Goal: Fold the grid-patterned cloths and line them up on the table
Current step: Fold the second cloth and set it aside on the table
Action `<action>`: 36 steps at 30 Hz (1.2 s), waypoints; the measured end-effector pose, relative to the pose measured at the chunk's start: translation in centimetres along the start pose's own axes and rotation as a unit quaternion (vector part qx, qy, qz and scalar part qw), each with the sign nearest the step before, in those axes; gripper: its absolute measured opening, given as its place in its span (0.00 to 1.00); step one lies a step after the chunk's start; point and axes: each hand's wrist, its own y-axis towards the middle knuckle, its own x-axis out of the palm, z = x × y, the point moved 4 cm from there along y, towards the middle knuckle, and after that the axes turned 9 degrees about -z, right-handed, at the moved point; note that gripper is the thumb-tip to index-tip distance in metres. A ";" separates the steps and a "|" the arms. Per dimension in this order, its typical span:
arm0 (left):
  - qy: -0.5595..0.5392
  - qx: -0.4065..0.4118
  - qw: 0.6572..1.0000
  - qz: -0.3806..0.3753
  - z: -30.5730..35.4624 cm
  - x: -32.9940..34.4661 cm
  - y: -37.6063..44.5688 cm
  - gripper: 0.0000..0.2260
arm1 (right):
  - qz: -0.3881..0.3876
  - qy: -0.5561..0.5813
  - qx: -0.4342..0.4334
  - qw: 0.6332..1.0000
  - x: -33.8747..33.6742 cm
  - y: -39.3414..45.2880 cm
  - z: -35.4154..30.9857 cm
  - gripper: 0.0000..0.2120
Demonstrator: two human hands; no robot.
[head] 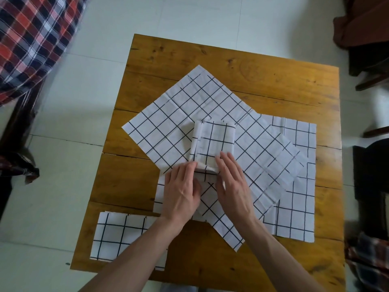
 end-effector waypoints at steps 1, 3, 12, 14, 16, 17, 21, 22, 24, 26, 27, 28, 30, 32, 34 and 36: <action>0.005 -0.001 1.000 0.001 0.0 0.1 0.0 0.25 | -0.001 0.004 0.009 1.000 0.0 0.0 0.1 0.27; 0.019 0.000 1.000 -0.005 0.1 0.3 -0.2 0.31 | -0.004 0.010 0.014 1.000 0.1 0.0 0.4 0.28; 0.022 0.012 1.000 0.002 0.1 0.6 -0.7 0.40 | -0.089 -0.110 -0.068 0.988 1.3 -0.6 0.3 0.30; 0.041 0.015 0.999 -0.008 0.1 0.7 -0.9 0.38 | -0.109 -0.117 -0.062 0.985 1.5 -0.7 0.3 0.28; 0.083 0.014 0.996 -0.022 0.0 0.6 -1.0 0.35 | -0.128 -0.122 -0.052 0.983 1.7 -0.7 0.4 0.29; 0.107 0.016 0.994 -0.025 -0.1 0.6 -1.1 0.33 | -0.139 -0.125 -0.049 0.981 1.8 -0.7 0.5 0.30; 0.190 0.068 0.978 -0.059 -0.4 1.3 -1.8 0.27 | -0.171 -0.134 -0.050 0.975 1.8 -0.9 0.7 0.38; 0.205 0.074 0.973 -0.072 -0.5 1.5 -1.9 0.28 | -0.173 -0.135 -0.050 0.974 1.8 -0.9 0.7 0.39; 0.222 0.070 0.968 -0.094 -0.7 1.7 -2.1 0.29 | -0.172 -0.134 -0.048 0.975 1.6 -1.1 0.9 0.40; 0.233 0.069 0.964 -0.110 -0.7 2.0 -2.3 0.28 | -0.166 -0.120 -0.043 0.978 1.0 -1.4 1.2 0.37; 0.240 0.071 0.961 -0.118 -0.7 2.1 -2.4 0.27 | -0.159 -0.114 -0.042 0.980 0.7 -1.6 1.5 0.35; 0.246 0.071 0.959 -0.125 -0.6 2.3 -2.5 0.27 | -0.149 -0.111 -0.041 0.982 0.2 -1.9 1.8 0.32; 0.257 0.073 0.955 -0.129 -0.5 2.4 -2.6 0.26 | -0.136 -0.116 -0.036 0.983 -0.4 -2.4 2.6 0.28; 0.286 0.089 0.945 -0.127 -0.2 2.5 -2.7 0.27 | -0.146 -0.129 -0.036 0.980 -0.6 -2.9 3.2 0.27; 0.315 0.113 0.934 -0.122 0.4 2.7 -2.9 0.28 | -0.170 -0.147 -0.040 0.973 -0.5 -3.1 3.6 0.29; 0.304 0.115 0.938 -0.123 0.8 3.0 -2.9 0.28 | -0.189 -0.160 -0.040 0.968 -0.5 -3.2 3.9 0.30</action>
